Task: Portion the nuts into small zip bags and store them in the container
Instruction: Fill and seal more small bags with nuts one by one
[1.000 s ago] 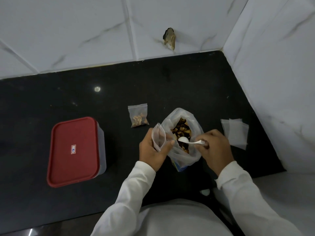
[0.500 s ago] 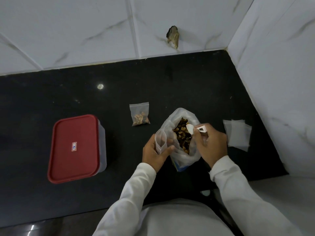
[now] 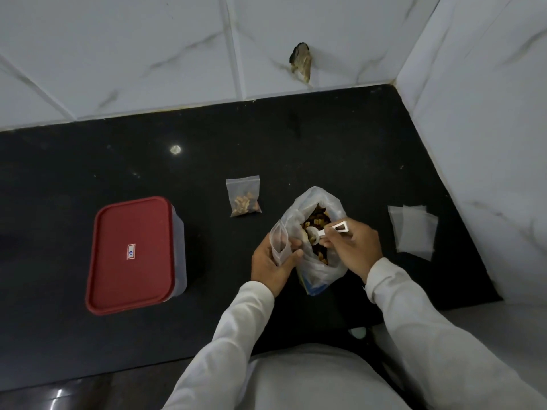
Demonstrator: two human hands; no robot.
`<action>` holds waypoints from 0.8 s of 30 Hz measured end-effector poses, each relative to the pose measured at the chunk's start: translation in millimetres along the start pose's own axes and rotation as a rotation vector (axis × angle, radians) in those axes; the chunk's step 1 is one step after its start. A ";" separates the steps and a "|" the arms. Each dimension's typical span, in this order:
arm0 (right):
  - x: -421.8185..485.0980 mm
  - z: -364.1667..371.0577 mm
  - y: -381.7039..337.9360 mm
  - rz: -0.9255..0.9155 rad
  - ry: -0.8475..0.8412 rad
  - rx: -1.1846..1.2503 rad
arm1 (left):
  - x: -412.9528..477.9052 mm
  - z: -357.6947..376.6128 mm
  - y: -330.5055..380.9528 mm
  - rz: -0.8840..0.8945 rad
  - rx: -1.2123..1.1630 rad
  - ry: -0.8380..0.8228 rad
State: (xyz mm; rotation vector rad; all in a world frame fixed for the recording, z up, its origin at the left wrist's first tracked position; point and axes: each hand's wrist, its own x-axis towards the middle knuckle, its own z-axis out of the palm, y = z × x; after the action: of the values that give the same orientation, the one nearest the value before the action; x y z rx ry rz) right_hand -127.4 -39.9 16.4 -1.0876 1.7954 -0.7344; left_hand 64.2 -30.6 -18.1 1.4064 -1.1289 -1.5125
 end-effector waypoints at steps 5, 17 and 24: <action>3.5 10.8 -12.0 0.244 -0.043 0.394 | 1.6 0.2 -1.3 -0.002 0.012 0.007; 11.0 14.1 -32.9 0.434 -0.028 0.317 | -0.8 -2.6 0.3 0.051 0.053 -0.023; 1.2 1.4 -26.1 0.498 -0.021 0.586 | -1.7 -4.6 5.9 0.018 0.069 -0.024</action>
State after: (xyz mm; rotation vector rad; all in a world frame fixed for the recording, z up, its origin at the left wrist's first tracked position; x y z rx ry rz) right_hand -116.6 -52.6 36.6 -0.2458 1.5857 -0.8509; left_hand 68.8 -31.3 -12.0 1.4239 -1.2152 -1.4945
